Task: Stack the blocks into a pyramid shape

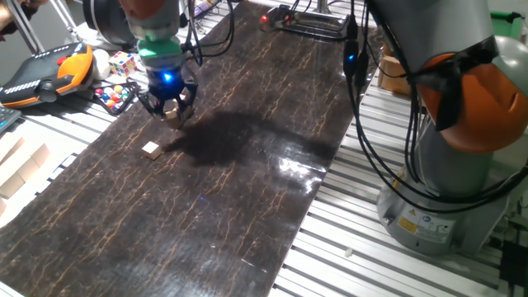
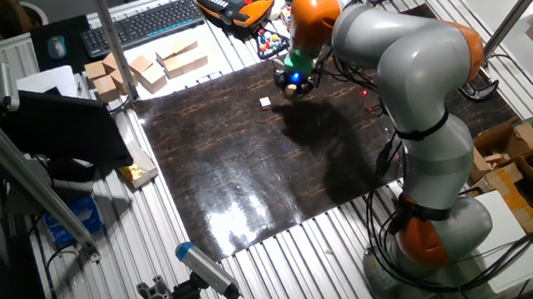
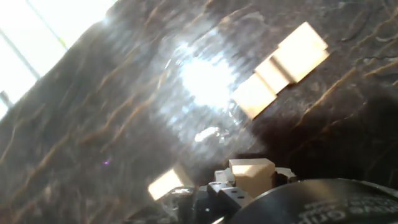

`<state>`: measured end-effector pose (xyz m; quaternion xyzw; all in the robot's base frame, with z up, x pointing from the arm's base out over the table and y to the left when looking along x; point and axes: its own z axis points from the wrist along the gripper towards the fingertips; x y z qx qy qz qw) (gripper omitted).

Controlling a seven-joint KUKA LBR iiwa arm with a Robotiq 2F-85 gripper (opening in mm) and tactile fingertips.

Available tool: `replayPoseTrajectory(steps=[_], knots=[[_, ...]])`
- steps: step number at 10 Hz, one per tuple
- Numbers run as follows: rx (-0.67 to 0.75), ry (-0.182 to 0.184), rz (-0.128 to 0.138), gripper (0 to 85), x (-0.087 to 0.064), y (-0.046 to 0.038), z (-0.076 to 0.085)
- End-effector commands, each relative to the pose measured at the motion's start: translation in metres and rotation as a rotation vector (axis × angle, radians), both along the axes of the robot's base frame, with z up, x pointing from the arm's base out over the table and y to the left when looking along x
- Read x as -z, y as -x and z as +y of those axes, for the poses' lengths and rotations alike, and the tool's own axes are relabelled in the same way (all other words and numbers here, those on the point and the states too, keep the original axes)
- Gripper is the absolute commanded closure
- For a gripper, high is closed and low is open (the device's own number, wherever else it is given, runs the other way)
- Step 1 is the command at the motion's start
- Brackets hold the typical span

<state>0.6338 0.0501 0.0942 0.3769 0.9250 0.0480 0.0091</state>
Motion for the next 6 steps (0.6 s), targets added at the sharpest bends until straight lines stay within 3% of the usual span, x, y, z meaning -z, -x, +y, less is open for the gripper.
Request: replayPoseTrajectory(steps=[1, 6], knots=[[0.381, 0.004, -0.001, 84.3, -0.001, -0.0019, -0.003], [0.614, 0.014, -0.001, 84.3, 0.000, -0.0153, -0.019]])
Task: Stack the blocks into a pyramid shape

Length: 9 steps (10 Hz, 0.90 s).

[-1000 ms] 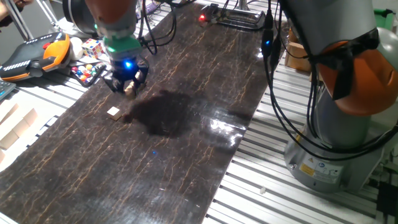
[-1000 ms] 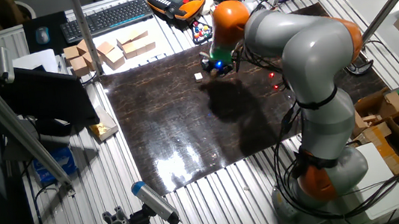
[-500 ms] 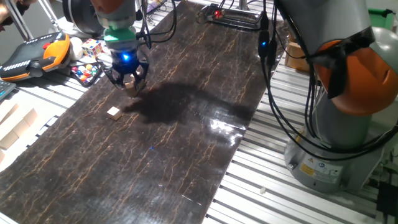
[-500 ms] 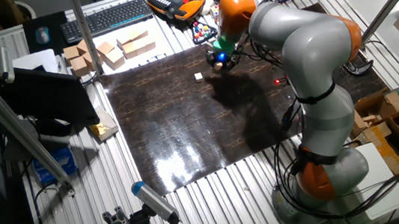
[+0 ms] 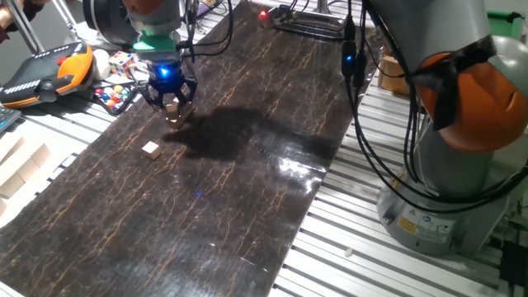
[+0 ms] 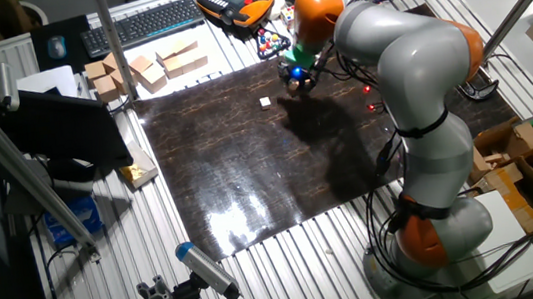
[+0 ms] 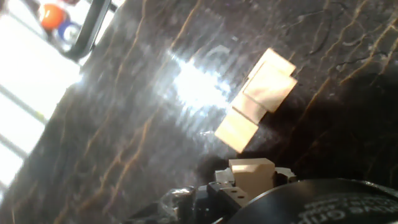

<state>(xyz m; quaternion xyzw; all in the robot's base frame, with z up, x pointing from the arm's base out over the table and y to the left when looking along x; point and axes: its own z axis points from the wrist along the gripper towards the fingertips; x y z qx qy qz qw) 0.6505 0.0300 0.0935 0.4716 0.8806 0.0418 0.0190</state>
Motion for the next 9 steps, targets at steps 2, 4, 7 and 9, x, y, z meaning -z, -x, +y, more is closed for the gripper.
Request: replayPoseTrajectory(steps=[2, 4, 7, 9], knots=[[0.525, -0.001, 0.000, 84.3, 0.001, -0.0048, -0.004], [0.636, -0.006, -0.007, 84.3, 0.002, -0.0080, -0.008], [0.720, 0.040, -0.026, 84.3, 0.007, -0.0124, -0.009], [0.756, 0.064, -0.012, 84.3, 0.009, -0.0153, -0.011]])
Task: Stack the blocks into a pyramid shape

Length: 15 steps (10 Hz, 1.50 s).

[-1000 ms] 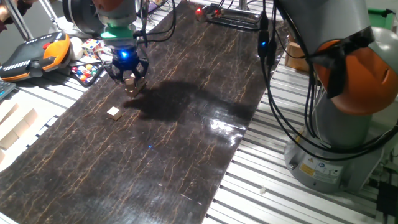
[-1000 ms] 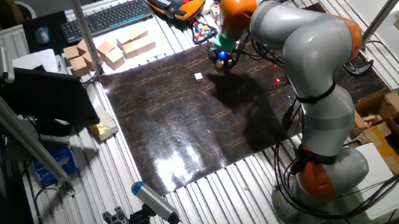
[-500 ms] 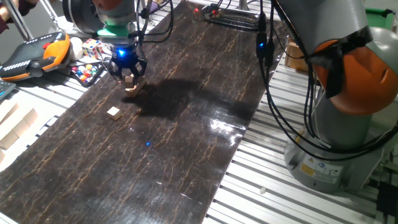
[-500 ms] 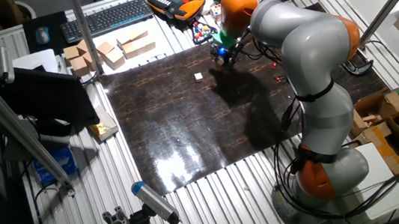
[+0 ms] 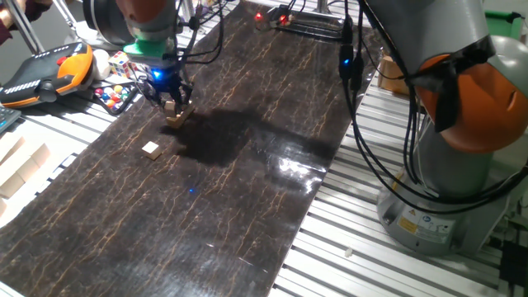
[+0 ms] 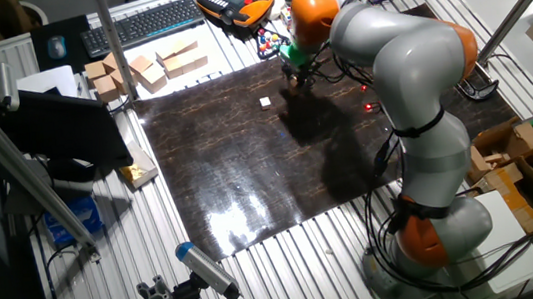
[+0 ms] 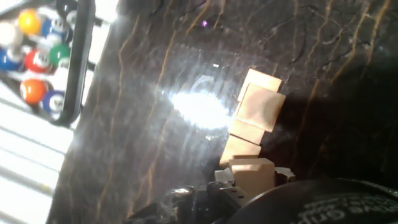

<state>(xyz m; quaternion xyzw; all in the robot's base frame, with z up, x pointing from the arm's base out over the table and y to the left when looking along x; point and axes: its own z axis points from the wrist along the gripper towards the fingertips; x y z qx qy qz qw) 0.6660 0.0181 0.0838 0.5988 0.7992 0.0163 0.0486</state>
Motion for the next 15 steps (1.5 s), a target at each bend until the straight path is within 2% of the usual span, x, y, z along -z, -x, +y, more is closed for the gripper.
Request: replayPoseTrajectory(steps=[1, 4, 10, 13, 15], knots=[[0.469, 0.004, 0.007, 84.3, 0.0006, -0.0006, -0.0006], [0.510, 0.008, 0.044, 84.3, 0.0006, -0.0008, -0.0012], [0.531, -0.009, 0.062, 84.3, 0.0063, -0.0034, -0.0066], [0.465, -0.006, 0.065, 84.3, 0.0093, -0.0052, -0.0077], [0.391, -0.010, 0.080, 84.3, 0.0083, -0.0051, -0.0068]])
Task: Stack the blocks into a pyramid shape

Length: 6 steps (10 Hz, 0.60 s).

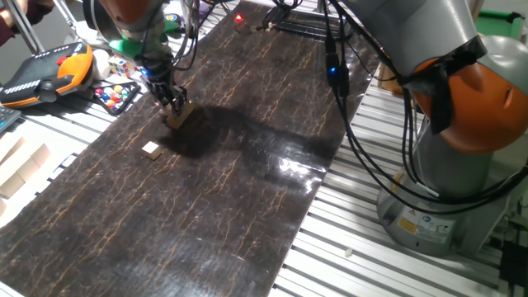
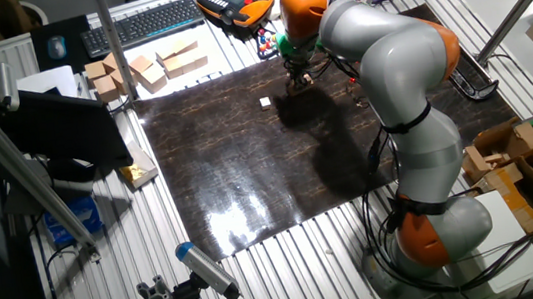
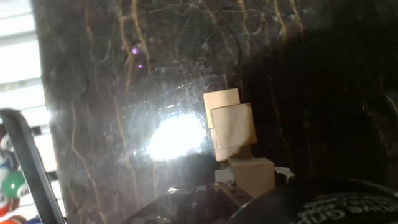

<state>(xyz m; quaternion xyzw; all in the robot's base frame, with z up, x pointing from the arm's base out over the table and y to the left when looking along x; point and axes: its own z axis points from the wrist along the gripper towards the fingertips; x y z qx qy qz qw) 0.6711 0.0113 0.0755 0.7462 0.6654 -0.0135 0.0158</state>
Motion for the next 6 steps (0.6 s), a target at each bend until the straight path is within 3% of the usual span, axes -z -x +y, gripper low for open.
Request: replayPoseTrajectory(steps=[1, 6], knots=[[-0.069, 0.001, 0.003, 84.3, -0.0001, 0.0000, 0.0002], [-0.083, 0.007, -0.010, 84.3, 0.0023, -0.0013, -0.0010]])
